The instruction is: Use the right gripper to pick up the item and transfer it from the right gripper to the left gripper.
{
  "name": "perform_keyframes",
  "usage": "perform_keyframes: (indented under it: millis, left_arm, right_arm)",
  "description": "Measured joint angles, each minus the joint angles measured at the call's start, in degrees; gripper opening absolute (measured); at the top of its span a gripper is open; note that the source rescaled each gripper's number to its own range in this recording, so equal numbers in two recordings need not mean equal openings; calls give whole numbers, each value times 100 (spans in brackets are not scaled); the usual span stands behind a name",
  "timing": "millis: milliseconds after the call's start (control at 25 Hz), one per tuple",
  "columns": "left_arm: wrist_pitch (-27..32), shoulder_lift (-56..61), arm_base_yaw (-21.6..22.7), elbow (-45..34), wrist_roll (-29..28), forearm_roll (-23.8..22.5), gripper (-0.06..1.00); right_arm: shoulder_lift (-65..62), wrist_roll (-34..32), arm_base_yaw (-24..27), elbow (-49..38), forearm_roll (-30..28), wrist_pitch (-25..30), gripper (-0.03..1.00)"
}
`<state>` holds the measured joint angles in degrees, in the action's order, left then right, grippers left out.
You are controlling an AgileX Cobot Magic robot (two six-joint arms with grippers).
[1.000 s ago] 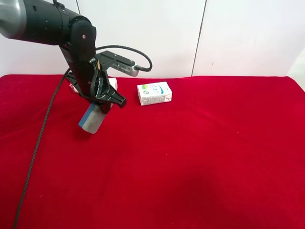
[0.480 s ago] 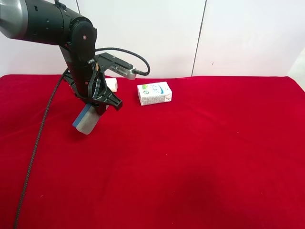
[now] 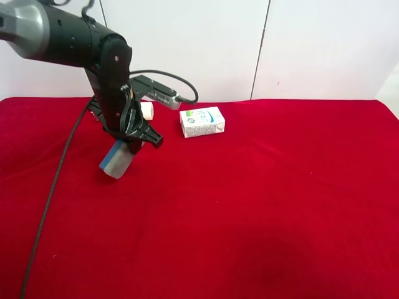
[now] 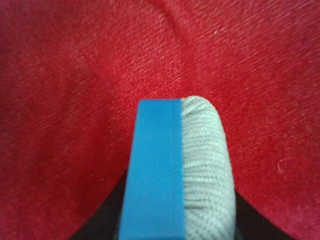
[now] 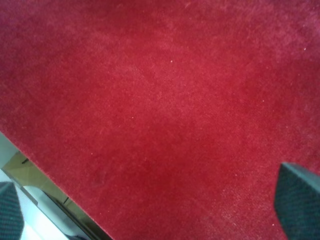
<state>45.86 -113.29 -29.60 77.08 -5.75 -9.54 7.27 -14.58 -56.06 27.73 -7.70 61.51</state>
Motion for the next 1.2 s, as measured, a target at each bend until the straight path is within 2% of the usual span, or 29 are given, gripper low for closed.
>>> perform_keyframes:
  millis: [320,560,600,640,720,760,800,840,880,920,1000,1200]
  left_arm:
    - [-148,-12,0,0,-5,0,0]
    - [-178,-12,0,0,-22,0,0]
    - [-194,-12,0,0,-22,0,3]
    - [-194,-12,0,0,-22,0,11]
    - [-204,-12,0,0,-22,0,36]
    - [-204,-12,0,0,-22,0,50]
    - [-204,-12,0,0,-22,0,68]
    - [-204,-12,0,0,-22,0,68]
    - [-204,-12,0,0,-22,0,81]
    - [-204,-12,0,0,-22,0,88]
    - [-187,-12,0,0,-22,0,98]
    - [-34,-12,0,0,-22,-15,100]
  right_arm:
    - [0,0,91,0,12,-5,100]
    - [0,0,924,0,21,-5,100]
    - [0,0,1115,0,21,-5,100]
    - [0,0,1301,0,21,-5,100]
    - [0,0,1668,0,21,-5,100]
    - [0,0,1886,0,21,-5,100]
    - [0,0,2118,0,21,-5,100]
    - [0,0,2359,0,21,-5,100]
    - [0,0,2563,0,21,-5,100]
    - [0,0,2810,0,21,-7,100]
    - [-8,0,3259,0,21,-7,100]
    - [-338,0,4280,0,21,-12,100]
